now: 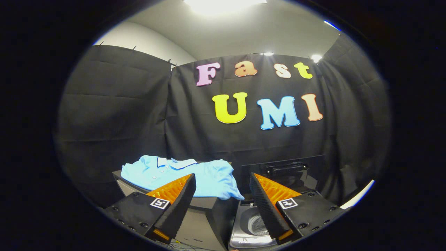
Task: Put the clothes into the washing machine and then close the washing machine lid.
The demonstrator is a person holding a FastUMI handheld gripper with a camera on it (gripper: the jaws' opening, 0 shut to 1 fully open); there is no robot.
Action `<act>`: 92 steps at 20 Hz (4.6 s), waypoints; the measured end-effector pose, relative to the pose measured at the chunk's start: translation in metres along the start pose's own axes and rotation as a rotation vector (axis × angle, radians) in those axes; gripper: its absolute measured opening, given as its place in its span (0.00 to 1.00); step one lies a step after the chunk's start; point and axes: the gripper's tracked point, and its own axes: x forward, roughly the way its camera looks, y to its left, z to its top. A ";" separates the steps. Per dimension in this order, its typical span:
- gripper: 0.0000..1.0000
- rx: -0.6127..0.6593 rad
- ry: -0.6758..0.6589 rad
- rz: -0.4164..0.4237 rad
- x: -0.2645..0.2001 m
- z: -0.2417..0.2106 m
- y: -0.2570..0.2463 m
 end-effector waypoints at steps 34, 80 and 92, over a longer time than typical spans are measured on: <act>0.97 -0.120 0.383 0.268 0.140 -0.041 0.164; 0.01 -0.007 0.321 0.257 0.153 0.007 0.109; 0.01 -0.014 0.269 0.124 0.129 0.029 0.014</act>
